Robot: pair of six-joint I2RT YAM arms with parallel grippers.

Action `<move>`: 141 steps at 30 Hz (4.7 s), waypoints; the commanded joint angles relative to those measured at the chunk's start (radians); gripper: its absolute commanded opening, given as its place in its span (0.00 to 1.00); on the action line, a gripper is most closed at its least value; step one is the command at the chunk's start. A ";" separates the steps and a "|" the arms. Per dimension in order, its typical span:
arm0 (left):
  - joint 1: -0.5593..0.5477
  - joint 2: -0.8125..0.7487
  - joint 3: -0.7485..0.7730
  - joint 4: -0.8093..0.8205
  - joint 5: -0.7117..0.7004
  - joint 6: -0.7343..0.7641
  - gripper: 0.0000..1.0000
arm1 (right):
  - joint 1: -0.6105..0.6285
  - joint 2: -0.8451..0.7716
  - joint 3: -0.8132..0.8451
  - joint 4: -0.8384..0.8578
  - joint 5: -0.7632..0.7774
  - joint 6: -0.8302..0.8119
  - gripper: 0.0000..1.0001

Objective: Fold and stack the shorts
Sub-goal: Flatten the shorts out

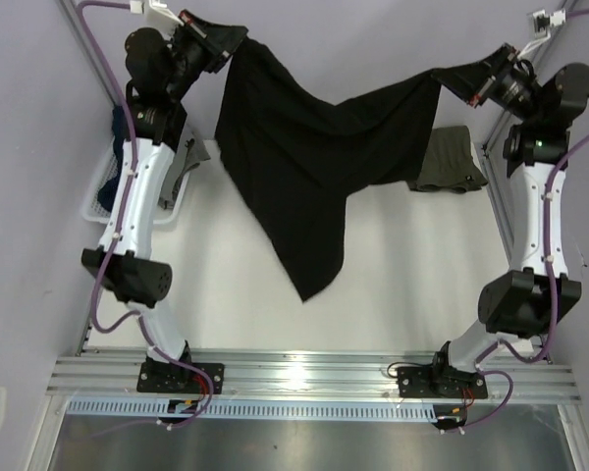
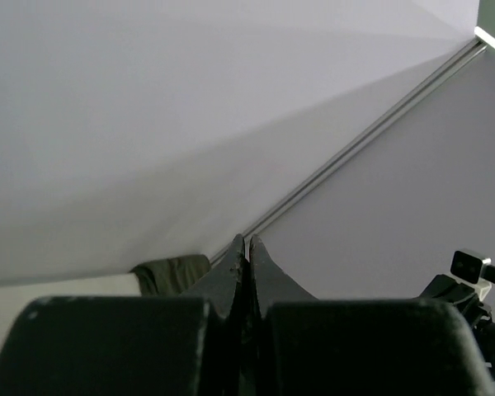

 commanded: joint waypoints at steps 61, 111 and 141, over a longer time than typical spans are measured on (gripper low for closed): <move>0.021 -1.499 -1.666 -0.095 -0.003 -0.034 0.00 | 0.370 -0.190 -0.757 0.057 0.294 -0.318 0.00; 0.013 -0.242 -0.608 0.589 0.512 -0.074 0.00 | 0.043 -0.522 -0.387 -0.041 0.134 -0.272 0.00; 0.062 -0.108 -1.260 1.212 0.440 -0.220 0.00 | 0.051 -0.375 -0.663 0.114 0.090 -0.232 0.00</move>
